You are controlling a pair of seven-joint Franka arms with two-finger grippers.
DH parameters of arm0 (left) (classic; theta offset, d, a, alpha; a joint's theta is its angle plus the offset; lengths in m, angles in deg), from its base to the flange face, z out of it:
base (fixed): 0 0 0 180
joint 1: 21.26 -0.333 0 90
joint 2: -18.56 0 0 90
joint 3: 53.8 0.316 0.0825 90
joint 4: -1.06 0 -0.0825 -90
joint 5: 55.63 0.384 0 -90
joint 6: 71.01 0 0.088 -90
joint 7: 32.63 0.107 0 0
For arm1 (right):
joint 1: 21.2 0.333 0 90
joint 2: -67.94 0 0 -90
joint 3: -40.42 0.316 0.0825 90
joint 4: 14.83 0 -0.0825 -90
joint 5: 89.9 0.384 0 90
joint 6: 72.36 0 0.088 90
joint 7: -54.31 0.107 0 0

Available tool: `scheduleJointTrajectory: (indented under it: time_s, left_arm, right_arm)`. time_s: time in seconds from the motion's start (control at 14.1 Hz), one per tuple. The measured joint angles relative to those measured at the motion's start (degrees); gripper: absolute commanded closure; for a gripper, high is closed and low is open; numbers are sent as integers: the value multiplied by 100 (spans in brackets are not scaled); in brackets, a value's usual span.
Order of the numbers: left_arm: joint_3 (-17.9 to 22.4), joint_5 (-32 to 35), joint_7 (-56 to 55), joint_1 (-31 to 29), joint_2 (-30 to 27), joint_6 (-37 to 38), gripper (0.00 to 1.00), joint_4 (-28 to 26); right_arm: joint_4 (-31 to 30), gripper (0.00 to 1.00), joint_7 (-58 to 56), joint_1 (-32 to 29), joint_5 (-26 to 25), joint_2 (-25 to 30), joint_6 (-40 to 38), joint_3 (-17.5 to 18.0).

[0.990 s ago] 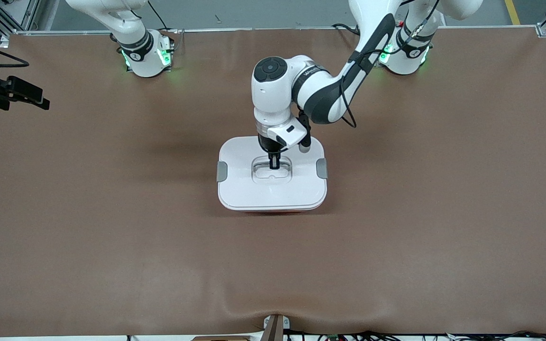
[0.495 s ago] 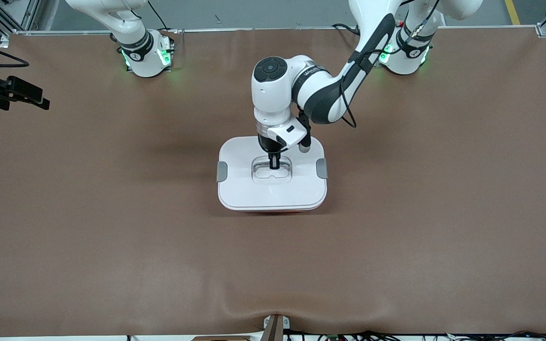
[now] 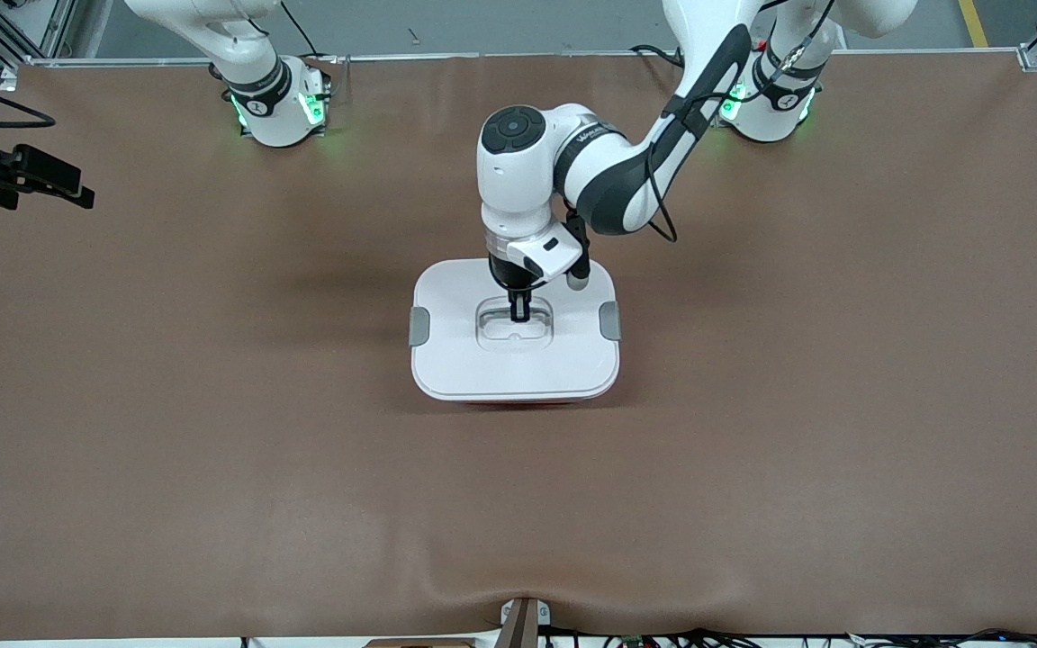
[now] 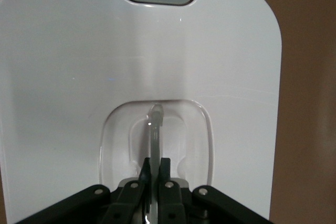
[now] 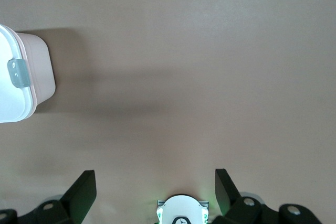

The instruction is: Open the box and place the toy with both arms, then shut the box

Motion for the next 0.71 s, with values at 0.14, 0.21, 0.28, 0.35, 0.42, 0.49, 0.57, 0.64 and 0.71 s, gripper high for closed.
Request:
scheduleJointTrajectory:
  time_s: [0.14,0.21,0.28,0.35,0.42,0.49,0.57,0.64,0.71]
  left_arm:
    - [0,19,0,0,7,0,100,0]
    - [0,70,0,0,13,0,100,0]
    - [0,121,0,0,20,0,100,0]
    - [0,144,0,0,30,0,100,0]
    - [0,150,0,0,40,0,100,0]
    - [-1,151,0,0,52,0,100,0]
    - [-2,151,0,1,67,-1,100,0]
    - [-4,151,0,1,77,-9,100,1]
    - [-6,151,0,2,80,-14,100,0]
  right_arm:
    - [0,0,0,0,0,0,0,-1]
    - [0,0,0,0,-2,0,0,-2]
    - [0,0,0,0,-4,0,0,-5]
    - [0,0,0,0,-4,0,0,-7]
    - [2,0,0,0,-5,0,0,-8]
    - [5,0,0,-1,-5,0,0,-9]
    - [8,0,0,-2,-6,0,0,-12]
    - [11,0,0,-4,-6,0,0,-14]
    - [14,0,0,-4,-6,0,0,-14]
